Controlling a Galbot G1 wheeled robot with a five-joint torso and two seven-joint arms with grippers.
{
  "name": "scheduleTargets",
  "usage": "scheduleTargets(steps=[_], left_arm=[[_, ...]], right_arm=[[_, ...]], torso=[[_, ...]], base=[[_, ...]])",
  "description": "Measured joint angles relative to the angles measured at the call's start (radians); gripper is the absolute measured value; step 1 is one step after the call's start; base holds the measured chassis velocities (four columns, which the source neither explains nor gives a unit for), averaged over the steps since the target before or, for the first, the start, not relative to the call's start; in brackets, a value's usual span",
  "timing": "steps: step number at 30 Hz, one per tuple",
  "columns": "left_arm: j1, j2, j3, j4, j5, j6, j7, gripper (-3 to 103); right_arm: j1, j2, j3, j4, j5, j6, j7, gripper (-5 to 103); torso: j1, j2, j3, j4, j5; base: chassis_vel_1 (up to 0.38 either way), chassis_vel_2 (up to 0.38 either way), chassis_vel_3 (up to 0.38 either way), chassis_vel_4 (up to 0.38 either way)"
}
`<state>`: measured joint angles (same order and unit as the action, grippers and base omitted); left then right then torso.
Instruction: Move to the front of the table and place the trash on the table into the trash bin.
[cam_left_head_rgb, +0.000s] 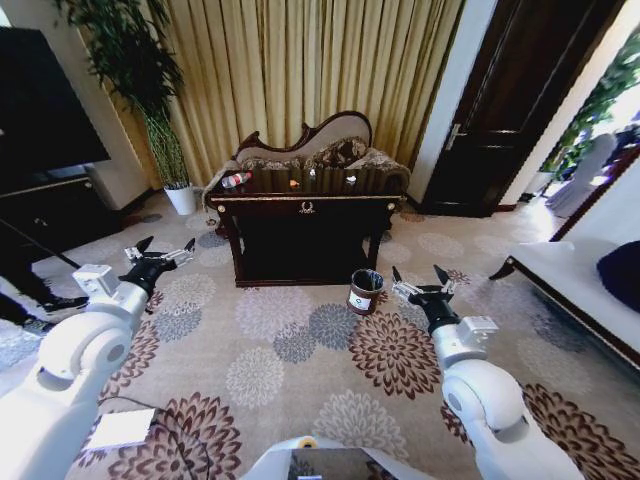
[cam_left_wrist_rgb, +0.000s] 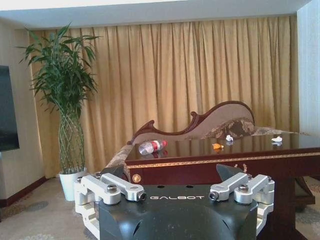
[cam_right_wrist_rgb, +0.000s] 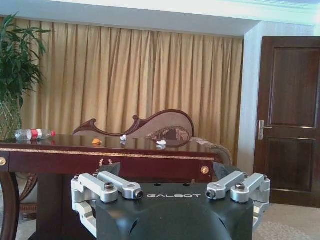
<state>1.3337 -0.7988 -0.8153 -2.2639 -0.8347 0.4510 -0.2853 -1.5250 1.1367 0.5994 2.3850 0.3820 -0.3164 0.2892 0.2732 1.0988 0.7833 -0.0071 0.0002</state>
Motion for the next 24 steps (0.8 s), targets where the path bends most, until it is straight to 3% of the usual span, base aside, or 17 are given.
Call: scheduleTargets(steps=[6,9,12,18,20,21,24], left_arm=[[0.118,-0.068,-0.062,-0.036,0.027,-0.045,0.027,100],[0.247,-0.141,-0.130,-0.076,0.057,-0.094,0.055,100],[0.286,-0.163,-0.150,-0.088,0.066,-0.109,0.064,100],[0.471,-0.268,-0.247,-0.146,0.109,-0.181,0.105,100],[0.522,-0.297,-0.274,-0.162,0.120,-0.201,0.115,100],[0.545,-0.310,-0.287,-0.182,0.109,-0.213,0.116,100],[0.558,-0.318,-0.297,-0.202,0.096,-0.224,0.116,100]], right_arm=[[-0.110,0.043,0.120,0.024,0.040,0.026,-0.048,100],[-0.227,0.088,0.247,0.051,0.082,0.055,-0.102,100],[-0.262,0.102,0.287,0.059,0.095,0.064,-0.118,100],[-0.434,0.169,0.474,0.098,0.158,0.105,-0.196,100],[-0.465,0.186,0.499,0.112,0.191,0.098,-0.214,100],[-0.472,0.191,0.502,0.115,0.199,0.093,-0.219,100],[-0.474,0.194,0.501,0.117,0.203,0.090,-0.223,100]], torso=[[0.000,0.000,0.000,0.0000,-0.0002],[0.000,0.000,0.000,0.0001,-0.0002],[0.000,0.000,0.000,0.0000,-0.0002],[0.000,0.000,0.000,0.0001,-0.0001],[0.000,0.000,0.000,-0.0005,-0.0005],[0.000,0.000,0.000,0.0007,-0.0004],[0.000,0.000,0.000,0.0006,0.0003]], base=[[0.000,0.000,0.000,0.000],[0.000,0.000,0.000,0.000],[0.000,0.000,0.000,0.000],[0.000,0.000,0.000,0.000],[0.000,0.000,0.000,0.000],[0.000,0.000,0.000,0.000],[0.000,0.000,0.000,0.000]])
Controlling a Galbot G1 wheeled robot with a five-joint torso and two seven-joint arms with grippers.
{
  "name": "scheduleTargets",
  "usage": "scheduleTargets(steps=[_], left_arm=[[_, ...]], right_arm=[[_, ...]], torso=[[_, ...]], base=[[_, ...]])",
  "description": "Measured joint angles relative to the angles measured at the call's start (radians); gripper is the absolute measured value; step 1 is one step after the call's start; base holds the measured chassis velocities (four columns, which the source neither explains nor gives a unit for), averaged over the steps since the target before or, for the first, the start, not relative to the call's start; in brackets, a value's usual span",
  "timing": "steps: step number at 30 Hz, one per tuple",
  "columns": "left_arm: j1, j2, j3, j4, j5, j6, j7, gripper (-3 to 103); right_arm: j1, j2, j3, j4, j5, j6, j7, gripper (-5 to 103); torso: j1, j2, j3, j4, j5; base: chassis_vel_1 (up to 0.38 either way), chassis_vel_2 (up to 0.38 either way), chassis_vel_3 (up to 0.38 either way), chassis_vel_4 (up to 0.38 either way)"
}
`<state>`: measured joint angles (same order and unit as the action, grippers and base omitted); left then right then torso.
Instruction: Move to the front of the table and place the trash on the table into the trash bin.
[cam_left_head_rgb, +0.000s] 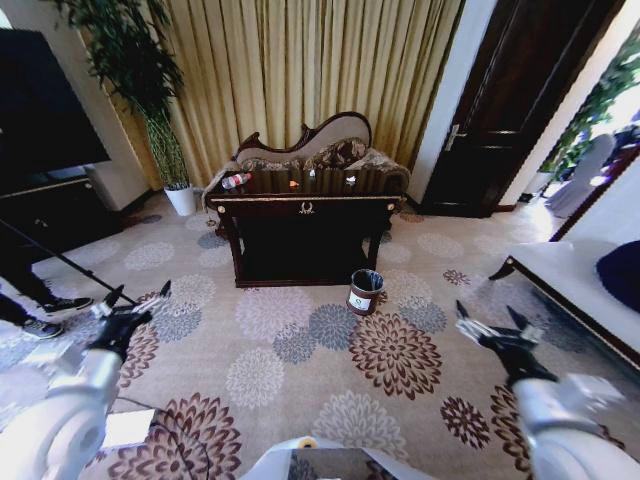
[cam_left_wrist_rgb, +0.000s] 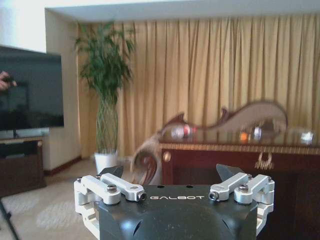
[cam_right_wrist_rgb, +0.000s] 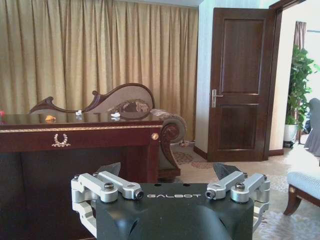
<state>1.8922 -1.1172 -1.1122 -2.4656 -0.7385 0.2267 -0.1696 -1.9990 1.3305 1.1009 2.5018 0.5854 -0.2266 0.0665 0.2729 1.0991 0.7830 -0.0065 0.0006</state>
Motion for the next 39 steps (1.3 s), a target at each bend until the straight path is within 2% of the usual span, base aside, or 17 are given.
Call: scheduleTargets(steps=[2,7,13,24,39], left_arm=[[0.006,-0.005,-0.002,-0.009,-0.005,-0.004,0.005,100],[0.006,-0.005,-0.001,-0.010,-0.005,-0.005,0.011,100],[0.002,0.000,0.001,-0.011,-0.003,-0.008,0.020,100],[0.000,0.002,0.005,-0.011,-0.003,-0.009,0.027,100],[0.002,-0.006,0.008,-0.009,0.002,-0.011,0.029,100]], right_arm=[[0.001,0.001,-0.004,0.000,0.001,-0.002,-0.001,100],[0.006,0.000,-0.009,0.000,0.002,0.006,-0.003,100],[0.016,0.005,-0.012,0.000,-0.008,0.054,-0.049,100],[0.014,0.011,-0.020,-0.001,-0.017,0.059,-0.061,100],[0.005,0.022,-0.032,-0.003,-0.046,0.061,-0.082,100]], torso=[[0.000,0.000,0.000,-0.0008,-0.0004],[0.000,0.000,0.000,-0.0006,-0.0005],[0.000,0.000,0.000,-0.0005,-0.0006],[0.000,0.000,0.000,-0.0005,-0.0006],[0.001,-0.001,0.001,-0.0003,-0.0008]], base=[[0.000,0.000,0.000,0.000],[0.000,0.000,0.000,0.000],[0.000,0.000,0.000,0.000],[-0.041,0.040,0.039,-0.035],[-0.164,0.202,0.149,-0.166]])
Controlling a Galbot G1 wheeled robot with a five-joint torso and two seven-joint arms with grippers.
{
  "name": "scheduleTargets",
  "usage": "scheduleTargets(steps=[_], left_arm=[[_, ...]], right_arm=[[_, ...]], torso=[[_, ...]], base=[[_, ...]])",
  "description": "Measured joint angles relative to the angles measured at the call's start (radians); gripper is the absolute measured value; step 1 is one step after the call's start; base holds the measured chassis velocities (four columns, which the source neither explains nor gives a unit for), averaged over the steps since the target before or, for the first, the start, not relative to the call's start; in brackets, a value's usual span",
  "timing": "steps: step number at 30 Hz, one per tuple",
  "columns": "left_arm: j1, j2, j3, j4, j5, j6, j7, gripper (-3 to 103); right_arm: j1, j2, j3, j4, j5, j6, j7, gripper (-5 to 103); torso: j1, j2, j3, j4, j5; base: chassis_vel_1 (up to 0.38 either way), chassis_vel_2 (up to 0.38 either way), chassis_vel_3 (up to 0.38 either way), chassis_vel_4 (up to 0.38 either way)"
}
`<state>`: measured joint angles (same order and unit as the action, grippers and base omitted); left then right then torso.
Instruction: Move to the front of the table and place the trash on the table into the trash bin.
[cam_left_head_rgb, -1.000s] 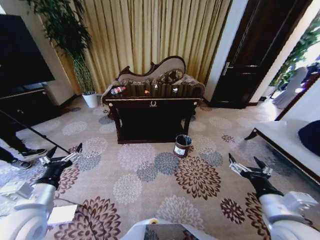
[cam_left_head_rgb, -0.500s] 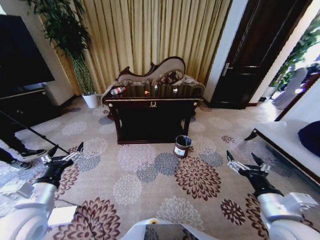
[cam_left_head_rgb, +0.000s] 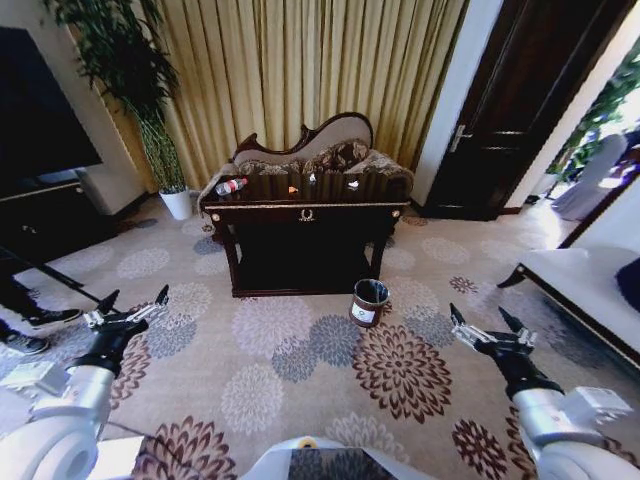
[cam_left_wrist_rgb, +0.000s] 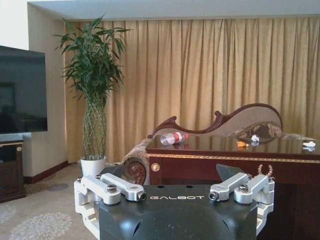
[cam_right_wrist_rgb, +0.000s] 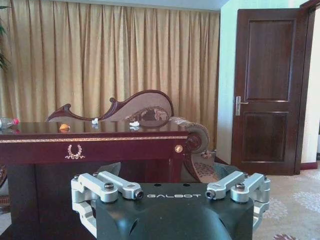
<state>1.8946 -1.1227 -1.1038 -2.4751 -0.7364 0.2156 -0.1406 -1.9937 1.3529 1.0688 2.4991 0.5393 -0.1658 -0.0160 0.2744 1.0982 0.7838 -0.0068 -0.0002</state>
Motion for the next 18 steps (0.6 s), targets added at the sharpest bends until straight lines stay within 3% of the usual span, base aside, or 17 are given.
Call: scheduleTargets(steps=[9,18], left_arm=[[0.007,-0.007,0.006,-0.002,0.010,-0.002,0.007,100],[0.006,-0.007,0.011,-0.001,0.013,-0.004,0.010,100]], right_arm=[[-0.003,0.004,-0.012,0.000,-0.005,-0.001,-0.003,100],[-0.001,0.004,-0.019,0.001,-0.009,-0.003,-0.009,100]], torso=[[-0.002,0.001,-0.001,-0.0002,0.0005],[-0.001,0.000,0.000,-0.0001,0.0002]], base=[[-0.102,0.061,0.068,-0.061],[-0.151,0.161,0.155,-0.138]])
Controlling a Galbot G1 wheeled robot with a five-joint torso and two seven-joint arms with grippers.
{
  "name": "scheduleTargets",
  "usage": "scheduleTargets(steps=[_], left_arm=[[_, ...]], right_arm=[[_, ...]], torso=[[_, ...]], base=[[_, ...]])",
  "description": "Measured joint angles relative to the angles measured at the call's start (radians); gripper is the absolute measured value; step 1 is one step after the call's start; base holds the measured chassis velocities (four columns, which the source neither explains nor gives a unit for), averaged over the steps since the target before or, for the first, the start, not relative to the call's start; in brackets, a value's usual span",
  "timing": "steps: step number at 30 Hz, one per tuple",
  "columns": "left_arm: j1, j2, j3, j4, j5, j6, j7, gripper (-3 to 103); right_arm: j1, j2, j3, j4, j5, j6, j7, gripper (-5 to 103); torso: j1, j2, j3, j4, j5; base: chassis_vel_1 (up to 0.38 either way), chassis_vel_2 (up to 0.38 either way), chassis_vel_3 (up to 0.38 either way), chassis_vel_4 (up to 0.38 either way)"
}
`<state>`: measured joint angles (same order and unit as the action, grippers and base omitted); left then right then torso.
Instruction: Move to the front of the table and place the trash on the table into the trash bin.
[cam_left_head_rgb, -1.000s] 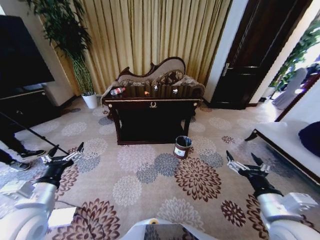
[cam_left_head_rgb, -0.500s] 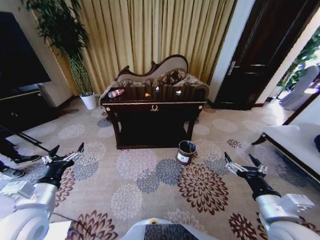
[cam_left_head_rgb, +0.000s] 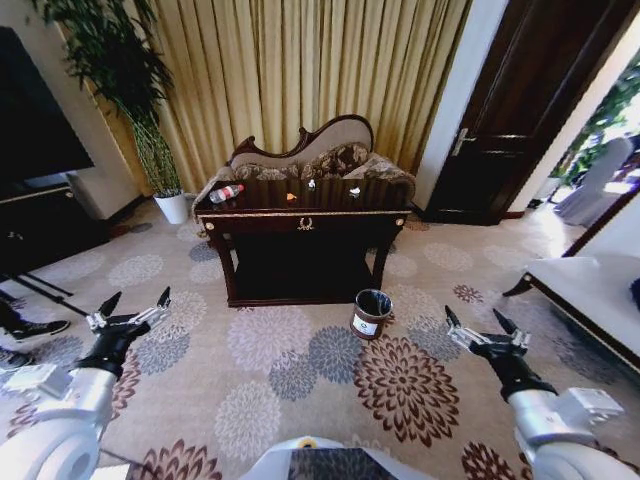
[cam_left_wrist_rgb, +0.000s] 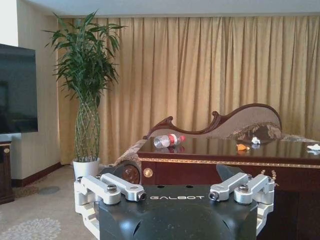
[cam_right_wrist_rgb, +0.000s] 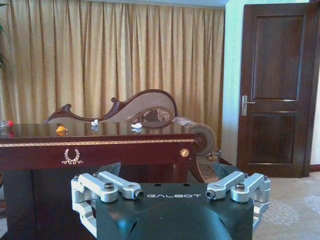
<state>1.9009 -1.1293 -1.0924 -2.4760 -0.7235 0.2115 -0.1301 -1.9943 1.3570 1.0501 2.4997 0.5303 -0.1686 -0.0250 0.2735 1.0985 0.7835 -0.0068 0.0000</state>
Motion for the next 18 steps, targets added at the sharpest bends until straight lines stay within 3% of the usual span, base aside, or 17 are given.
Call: scheduleTargets(steps=[18], left_arm=[[-0.006,0.001,0.009,0.004,0.003,0.000,0.004,100]], right_arm=[[0.006,0.006,-0.005,-0.001,-0.003,-0.002,-0.008,100]], torso=[[-0.001,0.000,0.000,-0.0002,0.0000]], base=[[-0.112,0.113,0.115,-0.109]])
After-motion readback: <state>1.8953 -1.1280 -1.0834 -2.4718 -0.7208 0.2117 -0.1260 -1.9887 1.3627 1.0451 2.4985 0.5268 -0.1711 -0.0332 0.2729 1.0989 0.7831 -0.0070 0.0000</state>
